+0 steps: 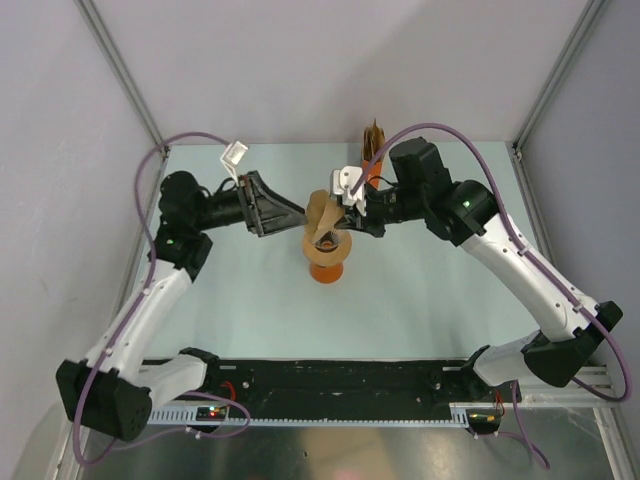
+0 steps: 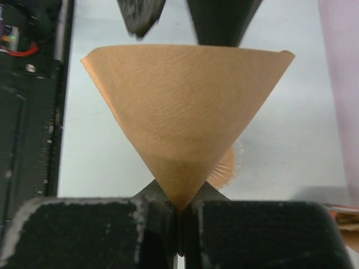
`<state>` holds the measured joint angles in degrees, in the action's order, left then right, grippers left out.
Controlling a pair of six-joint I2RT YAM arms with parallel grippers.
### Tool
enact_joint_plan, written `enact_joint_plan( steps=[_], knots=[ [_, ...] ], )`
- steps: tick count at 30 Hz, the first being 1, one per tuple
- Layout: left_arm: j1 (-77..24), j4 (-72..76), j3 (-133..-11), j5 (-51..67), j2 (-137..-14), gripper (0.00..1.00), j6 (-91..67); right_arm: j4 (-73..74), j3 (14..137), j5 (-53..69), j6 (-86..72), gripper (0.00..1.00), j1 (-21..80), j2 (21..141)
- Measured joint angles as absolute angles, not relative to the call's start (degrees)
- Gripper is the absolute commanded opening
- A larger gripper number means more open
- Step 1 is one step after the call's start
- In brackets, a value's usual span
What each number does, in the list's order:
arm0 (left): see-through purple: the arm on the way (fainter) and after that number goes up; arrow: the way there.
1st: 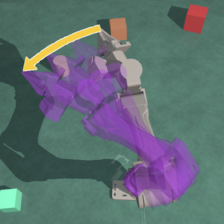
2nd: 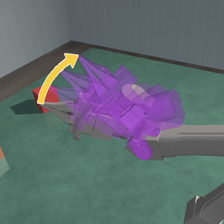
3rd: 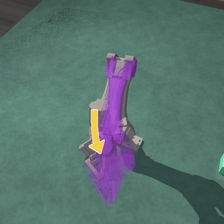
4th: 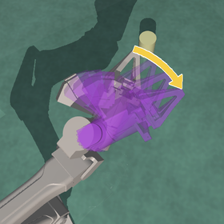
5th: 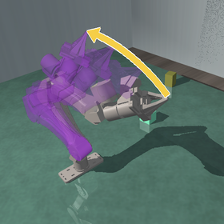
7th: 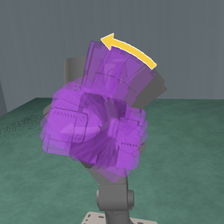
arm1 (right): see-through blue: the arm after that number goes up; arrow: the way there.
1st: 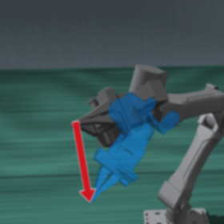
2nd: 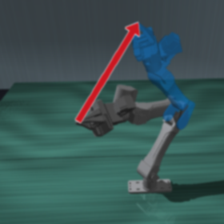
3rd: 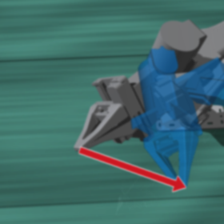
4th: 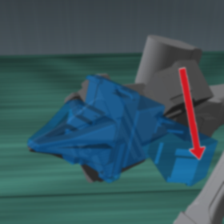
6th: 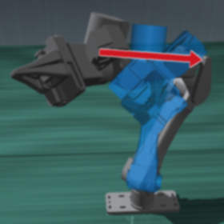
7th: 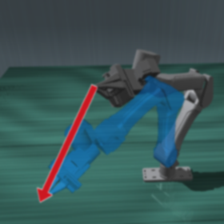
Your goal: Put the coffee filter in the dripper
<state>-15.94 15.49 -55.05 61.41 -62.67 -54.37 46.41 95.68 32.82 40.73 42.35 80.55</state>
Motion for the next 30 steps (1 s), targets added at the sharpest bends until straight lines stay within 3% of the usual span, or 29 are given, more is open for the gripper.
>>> enact_joint_plan(
  steps=[6,13,30],
  knots=[
    [-15.70,-7.33,-66.70,57.91,-58.83,0.89,-25.93,47.40,95.29,41.98,37.60,0.02,40.97,80.23],
    [-19.88,-24.40,-70.32,52.27,-58.83,0.88,-4.97,47.92,94.45,48.75,34.17,0.05,40.73,80.05],
    [-26.15,-33.47,-74.41,48.34,-61.10,0.79,5.54,48.97,91.92,53.49,31.46,0.06,42.50,80.55]
  ],
)
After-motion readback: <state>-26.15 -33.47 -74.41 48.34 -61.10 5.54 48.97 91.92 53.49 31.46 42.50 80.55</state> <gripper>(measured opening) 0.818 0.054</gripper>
